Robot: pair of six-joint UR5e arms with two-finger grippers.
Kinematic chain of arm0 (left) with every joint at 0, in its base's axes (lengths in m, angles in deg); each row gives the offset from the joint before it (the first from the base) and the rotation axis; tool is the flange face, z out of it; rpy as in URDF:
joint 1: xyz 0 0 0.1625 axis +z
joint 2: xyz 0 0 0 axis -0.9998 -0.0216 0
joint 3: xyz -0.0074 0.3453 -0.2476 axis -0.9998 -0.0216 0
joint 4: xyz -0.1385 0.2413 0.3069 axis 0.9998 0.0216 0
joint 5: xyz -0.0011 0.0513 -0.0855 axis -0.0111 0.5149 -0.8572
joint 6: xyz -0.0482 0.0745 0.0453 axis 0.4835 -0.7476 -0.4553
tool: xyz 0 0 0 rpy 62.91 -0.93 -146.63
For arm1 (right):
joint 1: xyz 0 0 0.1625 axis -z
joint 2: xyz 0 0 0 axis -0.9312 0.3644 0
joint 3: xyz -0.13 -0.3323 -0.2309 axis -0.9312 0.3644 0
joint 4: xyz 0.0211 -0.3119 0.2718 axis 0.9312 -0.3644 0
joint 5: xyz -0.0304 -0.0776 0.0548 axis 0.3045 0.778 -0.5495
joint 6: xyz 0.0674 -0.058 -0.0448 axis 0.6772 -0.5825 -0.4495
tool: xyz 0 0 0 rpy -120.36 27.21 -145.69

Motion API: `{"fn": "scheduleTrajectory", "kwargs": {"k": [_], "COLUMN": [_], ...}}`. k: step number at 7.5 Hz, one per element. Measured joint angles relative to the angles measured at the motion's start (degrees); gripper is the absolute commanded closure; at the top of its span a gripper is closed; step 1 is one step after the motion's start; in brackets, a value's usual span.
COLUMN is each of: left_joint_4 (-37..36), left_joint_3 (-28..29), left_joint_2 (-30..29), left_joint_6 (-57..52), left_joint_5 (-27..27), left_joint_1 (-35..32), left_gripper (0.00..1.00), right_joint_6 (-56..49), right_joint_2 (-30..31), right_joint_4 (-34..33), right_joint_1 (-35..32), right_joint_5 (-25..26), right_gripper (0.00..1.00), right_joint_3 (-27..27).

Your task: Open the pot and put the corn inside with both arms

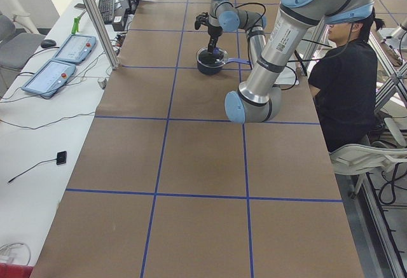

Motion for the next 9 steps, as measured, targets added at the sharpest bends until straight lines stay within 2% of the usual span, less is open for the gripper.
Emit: {"fn": "scheduleTrajectory", "kwargs": {"k": [2,4,7,9], "left_joint_4": [0.5,4.33,20.25,34.21], "left_joint_3": [-5.01,-7.29,-5.78,1.03], "left_joint_2": [11.64,23.34,40.5,45.67], "left_joint_6": [-13.04,-25.07,-32.58,-32.2], "left_joint_5": [-5.91,-9.82,-12.73,-12.88], "left_joint_1": [-8.24,-14.58,-17.45,-17.51], "left_gripper": [1.0,1.0,1.0,1.0], "right_joint_6": [0.36,0.82,0.97,0.94], "right_joint_2": [0.03,0.05,0.1,0.05], "right_joint_4": [0.75,0.98,1.02,1.06], "right_joint_1": [0.14,0.19,0.2,0.2], "right_joint_5": [-0.03,-0.05,-0.05,-0.05], "right_gripper": [0.0,0.0,0.0,0.0], "right_joint_3": [0.66,0.83,0.86,0.86]}}
